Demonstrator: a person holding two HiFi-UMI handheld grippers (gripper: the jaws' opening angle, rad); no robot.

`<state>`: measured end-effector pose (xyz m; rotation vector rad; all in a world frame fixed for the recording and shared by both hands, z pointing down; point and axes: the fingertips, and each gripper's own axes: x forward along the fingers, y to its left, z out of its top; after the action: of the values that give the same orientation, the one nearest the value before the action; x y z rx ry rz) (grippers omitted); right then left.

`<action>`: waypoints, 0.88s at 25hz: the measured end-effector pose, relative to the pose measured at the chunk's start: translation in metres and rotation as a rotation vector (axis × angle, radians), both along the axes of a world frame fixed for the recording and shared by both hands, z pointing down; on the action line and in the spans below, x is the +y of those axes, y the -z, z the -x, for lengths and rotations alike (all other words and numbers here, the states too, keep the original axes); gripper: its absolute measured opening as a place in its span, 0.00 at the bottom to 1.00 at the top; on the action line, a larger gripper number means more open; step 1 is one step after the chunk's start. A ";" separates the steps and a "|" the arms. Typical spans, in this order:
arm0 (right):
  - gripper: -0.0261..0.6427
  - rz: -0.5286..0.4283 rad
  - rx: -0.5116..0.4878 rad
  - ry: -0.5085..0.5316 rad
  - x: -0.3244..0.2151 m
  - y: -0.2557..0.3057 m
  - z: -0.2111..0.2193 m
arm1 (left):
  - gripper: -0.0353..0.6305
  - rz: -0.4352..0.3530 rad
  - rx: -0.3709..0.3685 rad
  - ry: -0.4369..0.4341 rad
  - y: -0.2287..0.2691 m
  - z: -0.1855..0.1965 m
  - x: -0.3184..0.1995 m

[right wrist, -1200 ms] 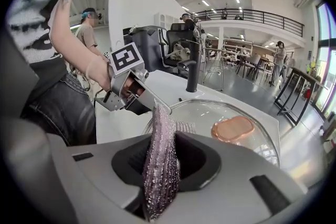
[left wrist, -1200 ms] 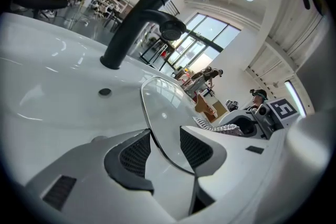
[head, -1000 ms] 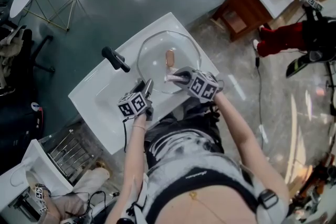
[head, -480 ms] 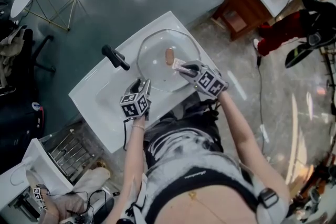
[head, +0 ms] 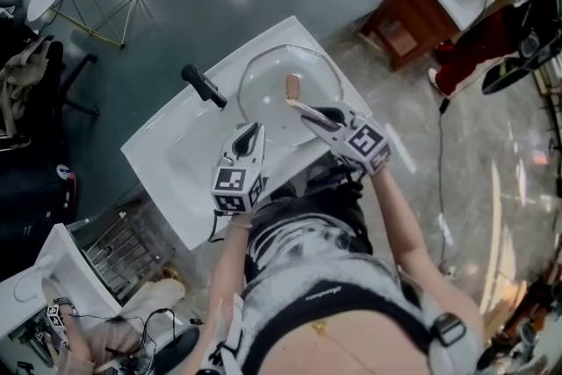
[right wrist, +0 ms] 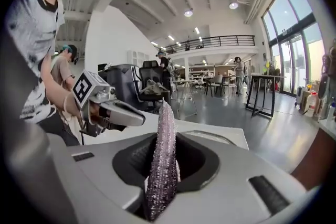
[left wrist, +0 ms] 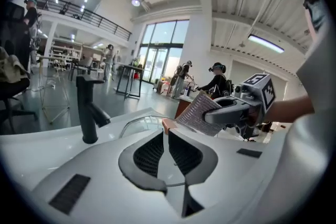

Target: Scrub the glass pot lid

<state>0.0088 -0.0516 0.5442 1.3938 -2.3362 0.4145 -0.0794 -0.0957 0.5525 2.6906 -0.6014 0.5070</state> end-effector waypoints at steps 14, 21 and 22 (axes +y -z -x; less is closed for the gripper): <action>0.16 -0.253 -0.133 -0.055 0.012 0.084 -0.002 | 0.04 -0.190 0.113 0.098 0.087 -0.028 0.028; 0.16 -0.319 -0.128 -0.012 0.047 0.120 -0.029 | 0.04 -0.270 0.150 0.219 0.126 -0.067 0.067; 0.16 -0.322 -0.126 -0.002 0.052 0.123 -0.032 | 0.04 -0.280 0.148 0.234 0.130 -0.071 0.073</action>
<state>0.0410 0.0008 0.4209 1.5509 -2.5926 0.1324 -0.0082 -0.0223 0.4222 2.8277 -0.9923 0.1699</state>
